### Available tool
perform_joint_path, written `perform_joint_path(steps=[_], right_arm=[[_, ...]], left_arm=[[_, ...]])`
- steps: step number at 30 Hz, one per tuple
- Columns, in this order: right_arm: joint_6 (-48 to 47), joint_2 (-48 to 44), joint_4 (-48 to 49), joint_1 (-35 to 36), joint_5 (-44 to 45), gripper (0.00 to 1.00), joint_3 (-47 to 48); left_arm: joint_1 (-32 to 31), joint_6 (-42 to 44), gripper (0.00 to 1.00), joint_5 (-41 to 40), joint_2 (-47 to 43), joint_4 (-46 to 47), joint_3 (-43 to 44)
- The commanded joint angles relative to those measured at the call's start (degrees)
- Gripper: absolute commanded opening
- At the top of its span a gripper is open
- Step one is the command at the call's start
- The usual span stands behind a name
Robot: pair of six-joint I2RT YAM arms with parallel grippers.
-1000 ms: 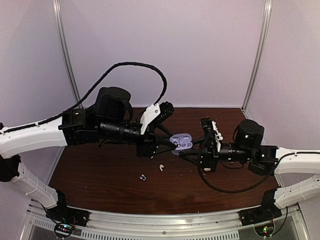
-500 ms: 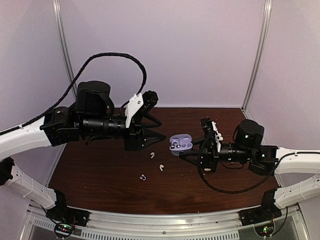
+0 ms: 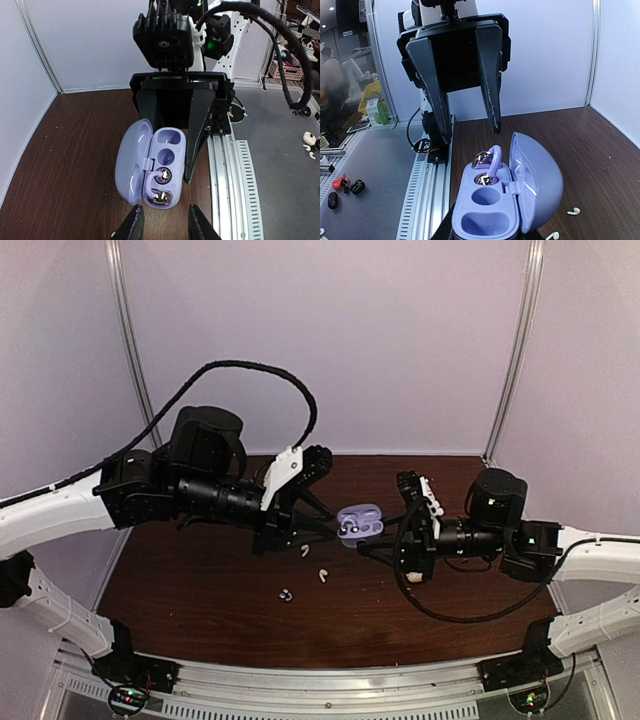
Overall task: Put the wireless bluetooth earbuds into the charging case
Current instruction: Adjust the left earbud in the left side groove of the charging case.
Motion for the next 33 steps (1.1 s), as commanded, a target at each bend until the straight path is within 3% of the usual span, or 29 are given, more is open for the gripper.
perform_joint_path(steps=[1, 22, 33], right_arm=[[-1.66, 0.13, -2.72, -0.04, -0.13, 0.0, 2.32], [-2.31, 0.99, -3.09, 0.47, -0.22, 0.0, 2.66], [-2.13, 1.45, -2.86, 0.85, -0.74, 0.0, 2.84]], left_arm=[[-0.24, 0.84, 0.32, -0.07, 0.98, -0.82, 2.66], [-0.24, 1.18, 0.31, -1.51, 3.73, -1.64, 3.44], [-0.25, 1.81, 0.24, -1.83, 5.24, -3.56, 4.32]])
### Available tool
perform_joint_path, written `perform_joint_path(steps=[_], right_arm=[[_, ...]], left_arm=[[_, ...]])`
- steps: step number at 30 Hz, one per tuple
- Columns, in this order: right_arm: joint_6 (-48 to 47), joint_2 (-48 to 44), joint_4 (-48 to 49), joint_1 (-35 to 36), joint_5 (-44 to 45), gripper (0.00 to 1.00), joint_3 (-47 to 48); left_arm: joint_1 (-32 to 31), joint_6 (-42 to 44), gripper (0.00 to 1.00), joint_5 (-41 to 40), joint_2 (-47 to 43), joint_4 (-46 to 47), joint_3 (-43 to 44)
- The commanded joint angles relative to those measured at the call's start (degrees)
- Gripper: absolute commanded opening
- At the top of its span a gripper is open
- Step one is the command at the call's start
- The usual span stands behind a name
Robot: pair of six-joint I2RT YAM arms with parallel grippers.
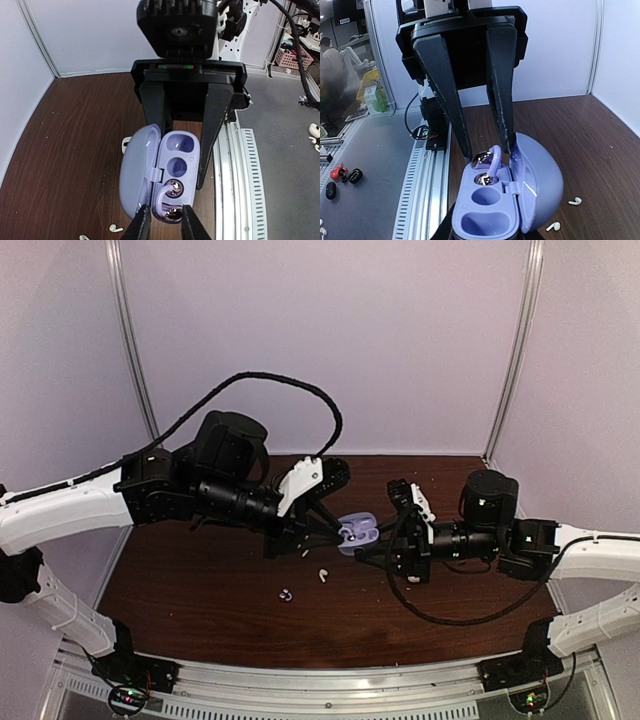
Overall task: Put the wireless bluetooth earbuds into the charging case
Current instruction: Adjust the left earbud in the left side groove of the charging case.
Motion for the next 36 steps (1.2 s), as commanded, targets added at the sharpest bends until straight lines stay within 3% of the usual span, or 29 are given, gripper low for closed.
perform_joint_path(steps=[1, 11, 22, 27, 36], right_arm=[[0.27, 0.28, 1.69, 0.48, -0.75, 0.0, 1.79], [0.18, 0.49, 1.69, 0.57, -1.3, 0.0, 1.71], [0.42, 0.1, 2.43, 0.59, -1.75, 0.0, 1.67], [0.45, -0.08, 2.73, 0.59, -1.59, 0.0, 1.5], [3.15, -1.01, 6.29, -0.07, -0.02, 0.0, -3.61]], left_arm=[[-0.18, 1.07, 0.23, -0.36, 0.48, -0.11, 1.88], [-0.19, 1.15, 0.17, 1.33, 0.2, -0.09, 1.66], [-0.18, 1.32, 0.01, 1.77, 0.76, -0.4, 0.61], [-0.16, 1.59, 0.0, 2.31, 1.05, -0.73, 0.25], [0.89, -1.93, 0.3, -0.61, -7.22, 6.79, -3.4]])
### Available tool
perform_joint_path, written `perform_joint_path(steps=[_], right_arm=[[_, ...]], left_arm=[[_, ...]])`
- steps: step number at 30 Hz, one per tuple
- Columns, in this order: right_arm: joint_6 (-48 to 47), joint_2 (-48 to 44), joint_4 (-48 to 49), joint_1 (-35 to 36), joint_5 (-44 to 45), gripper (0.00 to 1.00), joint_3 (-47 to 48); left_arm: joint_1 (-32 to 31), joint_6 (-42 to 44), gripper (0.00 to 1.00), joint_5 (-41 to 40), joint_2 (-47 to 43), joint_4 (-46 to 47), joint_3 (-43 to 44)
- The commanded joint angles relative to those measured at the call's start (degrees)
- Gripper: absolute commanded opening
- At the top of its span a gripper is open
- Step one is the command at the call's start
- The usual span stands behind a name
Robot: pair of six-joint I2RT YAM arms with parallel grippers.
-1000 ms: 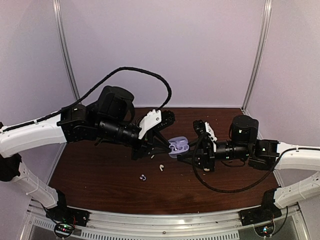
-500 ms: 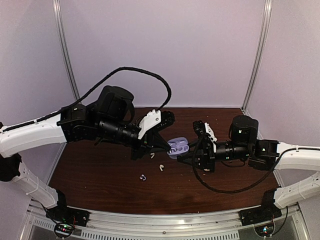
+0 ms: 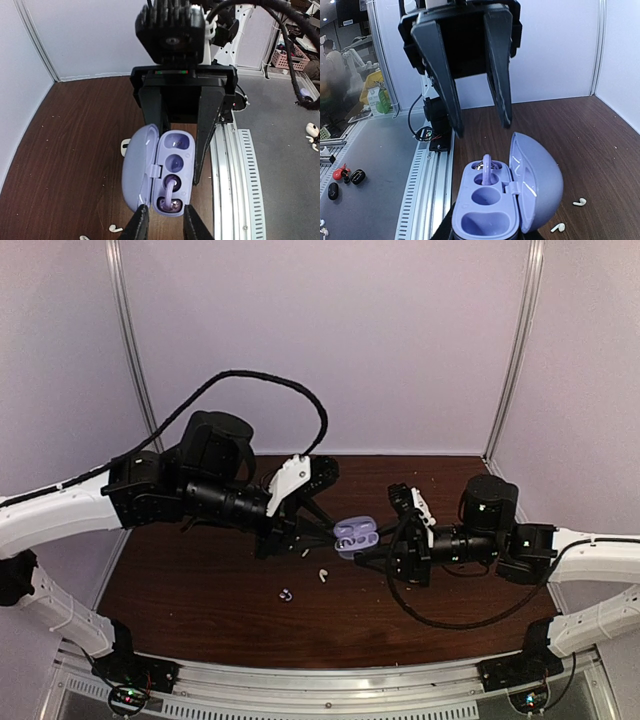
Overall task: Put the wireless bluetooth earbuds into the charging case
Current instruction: Adjust the left earbud in the left side groove of the charging case.
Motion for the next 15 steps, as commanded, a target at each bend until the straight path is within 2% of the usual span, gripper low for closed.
perform_joint_path(steps=[1, 8, 15], right_arm=[[3.06, -1.51, 4.82, -0.4, 0.51, 0.0, -3.36], [5.72, -3.87, 7.79, -1.03, 0.16, 0.0, -6.57], [6.24, -7.66, 9.02, -1.31, -0.03, 0.0, -9.63]], left_arm=[[1.71, -3.02, 0.31, -1.5, -7.08, 7.28, -3.21], [4.8, -9.9, 0.34, -5.96, -11.25, 10.07, -12.21], [4.82, -16.4, 0.35, -13.54, -8.23, 7.57, -21.07]])
